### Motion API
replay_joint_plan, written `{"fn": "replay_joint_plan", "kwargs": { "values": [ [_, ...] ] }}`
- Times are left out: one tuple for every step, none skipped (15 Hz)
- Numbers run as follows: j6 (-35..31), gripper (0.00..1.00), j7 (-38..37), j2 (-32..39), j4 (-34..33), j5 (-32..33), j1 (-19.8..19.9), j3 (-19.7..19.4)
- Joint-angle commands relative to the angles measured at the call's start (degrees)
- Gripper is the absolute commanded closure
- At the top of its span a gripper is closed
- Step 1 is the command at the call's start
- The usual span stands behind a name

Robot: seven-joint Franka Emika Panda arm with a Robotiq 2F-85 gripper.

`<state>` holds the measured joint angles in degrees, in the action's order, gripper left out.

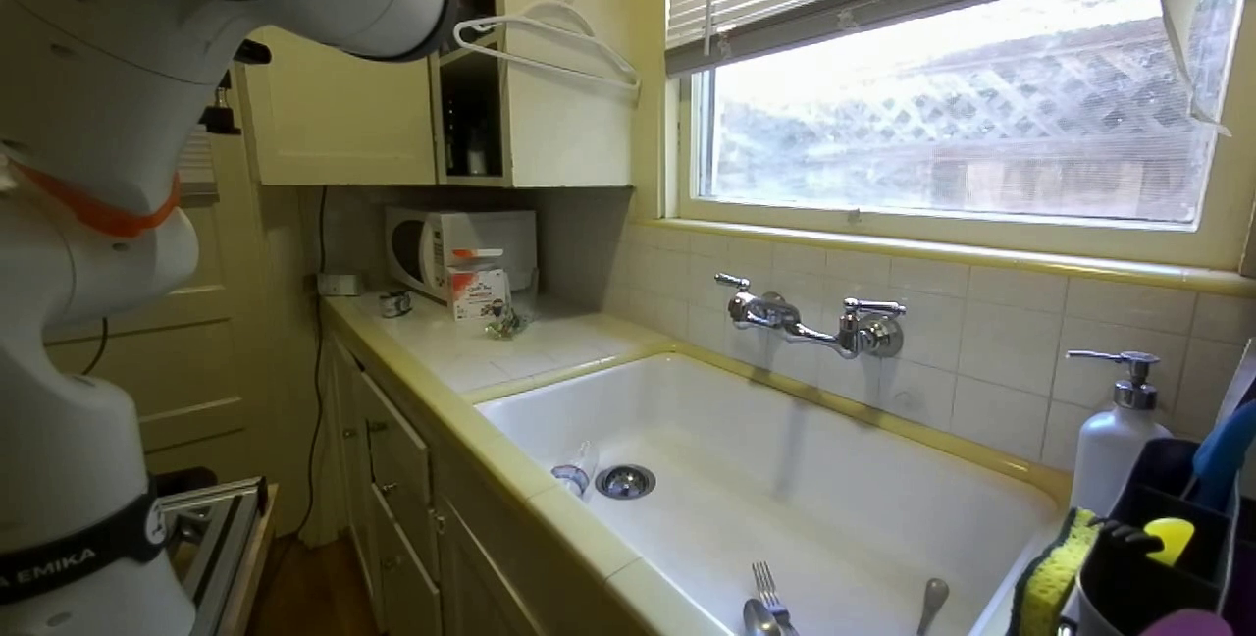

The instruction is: Pick up the tissue paper and put it on the left side of the base top

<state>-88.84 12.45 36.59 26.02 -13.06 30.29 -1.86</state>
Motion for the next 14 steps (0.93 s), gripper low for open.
{"fn": "replay_joint_plan", "kwargs": {
  "values": [
    [-1.2,0.42,1.8,1.1,-0.7,0.9,-0.2,0.4],
    [-1.3,0.50,2.0,1.1,-0.6,1.0,-0.3,0.4],
    [-1.3,0.58,2.1,1.1,-0.7,1.2,-0.5,0.3],
    [-1.4,0.65,2.2,1.1,-0.7,1.4,-0.7,0.3],
    [-1.6,0.72,2.2,1.0,-0.8,1.7,-0.8,0.2],
    [-2.0,0.81,2.1,0.8,-0.5,1.9,-0.9,0.1],
    [-2.5,0.87,2.0,0.5,-0.2,2.3,-1.1,0.0],
    [-2.8,0.96,1.9,0.4,0.0,2.5,-1.3,-0.1],
    [-3.0,0.99,1.6,0.2,0.0,3.0,-1.4,-0.2],
    [-2.8,1.00,0.4,-0.1,0.2,3.6,-1.7,-0.6],
    [-2.4,1.00,-1.9,-0.5,0.5,4.9,-2.3,-1.5],
    [-2.7,1.00,-4.0,-0.8,0.5,6.0,-2.9,-2.1],
    [-2.8,1.00,-6.2,-1.0,0.4,7.0,-3.7,-2.7],
    [-3.1,1.00,-8.1,-1.1,0.4,8.1,-4.7,-3.3]
  ]
}}
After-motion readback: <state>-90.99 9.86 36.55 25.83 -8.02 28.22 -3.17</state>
